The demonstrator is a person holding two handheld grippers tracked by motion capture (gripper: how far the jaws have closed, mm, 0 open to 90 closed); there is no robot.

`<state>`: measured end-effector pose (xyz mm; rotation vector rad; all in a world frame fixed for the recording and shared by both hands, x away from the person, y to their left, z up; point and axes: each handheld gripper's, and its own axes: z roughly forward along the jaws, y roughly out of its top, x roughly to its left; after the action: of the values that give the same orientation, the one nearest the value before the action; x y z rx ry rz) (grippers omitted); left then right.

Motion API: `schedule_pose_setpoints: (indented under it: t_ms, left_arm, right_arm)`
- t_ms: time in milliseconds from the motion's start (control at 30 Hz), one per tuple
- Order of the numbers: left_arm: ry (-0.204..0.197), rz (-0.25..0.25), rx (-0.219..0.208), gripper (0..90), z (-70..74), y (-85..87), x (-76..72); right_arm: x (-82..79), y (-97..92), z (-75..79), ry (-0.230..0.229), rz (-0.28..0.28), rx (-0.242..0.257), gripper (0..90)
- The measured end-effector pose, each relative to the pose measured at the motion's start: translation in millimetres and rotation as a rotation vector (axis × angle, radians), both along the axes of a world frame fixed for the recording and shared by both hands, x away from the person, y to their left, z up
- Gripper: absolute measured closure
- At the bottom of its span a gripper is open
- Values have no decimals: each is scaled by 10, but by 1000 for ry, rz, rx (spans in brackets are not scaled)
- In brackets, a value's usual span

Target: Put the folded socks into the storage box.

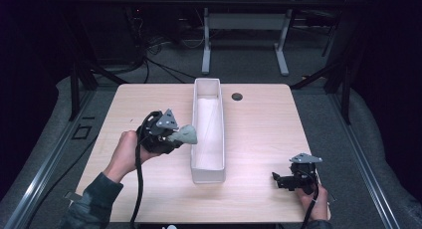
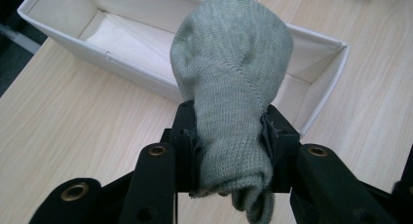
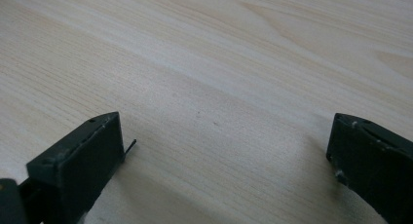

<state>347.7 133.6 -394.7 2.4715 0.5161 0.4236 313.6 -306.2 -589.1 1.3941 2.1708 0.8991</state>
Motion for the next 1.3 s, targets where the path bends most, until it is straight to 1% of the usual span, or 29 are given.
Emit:
schedule_pose_setpoints:
  t_ms: [533,1067,1300]
  left_arm:
    - [9,-44,16,650,-13,-221,36]
    - [43,-78,24,648,-108,-430,79]
    - [57,-93,37,647,-154,-500,93]
  right_arm:
    - [0,-1,0,0,1,0,0]
    - [0,-1,-1,-1,1,0,0]
    - [0,-1,-1,-1,1,0,0]
